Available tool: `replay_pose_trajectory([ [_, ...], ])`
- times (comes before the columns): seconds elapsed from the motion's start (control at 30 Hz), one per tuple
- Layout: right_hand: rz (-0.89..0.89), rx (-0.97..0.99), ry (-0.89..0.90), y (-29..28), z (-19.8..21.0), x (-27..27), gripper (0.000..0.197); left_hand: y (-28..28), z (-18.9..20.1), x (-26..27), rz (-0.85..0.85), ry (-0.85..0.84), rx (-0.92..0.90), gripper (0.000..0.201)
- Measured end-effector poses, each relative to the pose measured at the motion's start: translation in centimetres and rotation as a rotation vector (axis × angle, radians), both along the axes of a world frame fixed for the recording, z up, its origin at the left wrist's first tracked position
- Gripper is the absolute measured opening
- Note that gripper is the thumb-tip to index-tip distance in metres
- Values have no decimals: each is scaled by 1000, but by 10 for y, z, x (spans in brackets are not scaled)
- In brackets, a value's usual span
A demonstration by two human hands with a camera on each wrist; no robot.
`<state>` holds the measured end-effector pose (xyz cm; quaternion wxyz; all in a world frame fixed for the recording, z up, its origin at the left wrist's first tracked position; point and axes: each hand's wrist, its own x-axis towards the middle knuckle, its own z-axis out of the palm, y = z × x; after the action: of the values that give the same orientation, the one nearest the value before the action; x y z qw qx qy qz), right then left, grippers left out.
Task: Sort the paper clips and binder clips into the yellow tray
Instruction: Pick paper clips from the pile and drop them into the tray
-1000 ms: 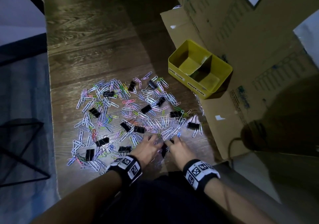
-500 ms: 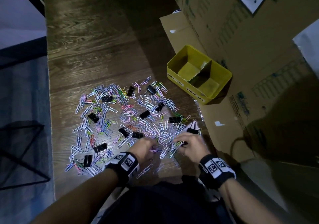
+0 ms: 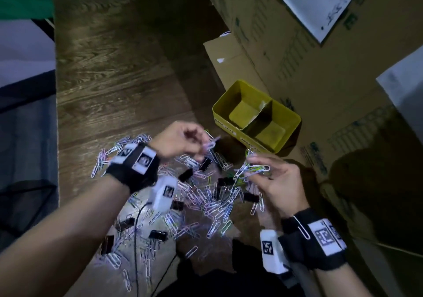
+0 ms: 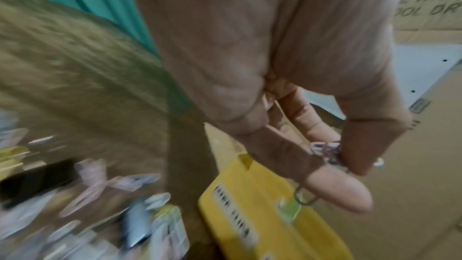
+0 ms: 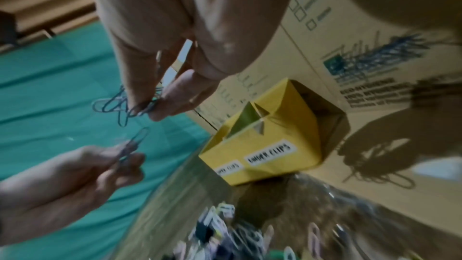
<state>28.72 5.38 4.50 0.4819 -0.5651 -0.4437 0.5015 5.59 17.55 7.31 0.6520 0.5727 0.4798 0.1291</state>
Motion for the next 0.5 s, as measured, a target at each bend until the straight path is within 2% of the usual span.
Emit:
replay_pose_trajectory([
  [0.1, -39, 60, -77, 26, 16, 7, 37, 47, 12, 48, 59, 5, 200, 16],
  [0.17, -39, 73, -104, 49, 24, 9, 34, 73, 3, 76, 31, 194, 397, 12],
  [0.27, -84, 13, -157, 89, 27, 12, 34, 95, -21, 105, -172, 498, 555, 16],
  [0.37, -92, -78, -286, 127, 18, 16, 34, 92, -42, 116, -476, 759, 524, 23],
  [0.43, -74, -112, -375, 149, 8, 17, 33, 83, -53, 109, -520, 737, 513, 26],
  [0.5, -49, -132, -485, 165, -1, 16, 30, 69, -59, 95, -416, 583, 563, 31],
])
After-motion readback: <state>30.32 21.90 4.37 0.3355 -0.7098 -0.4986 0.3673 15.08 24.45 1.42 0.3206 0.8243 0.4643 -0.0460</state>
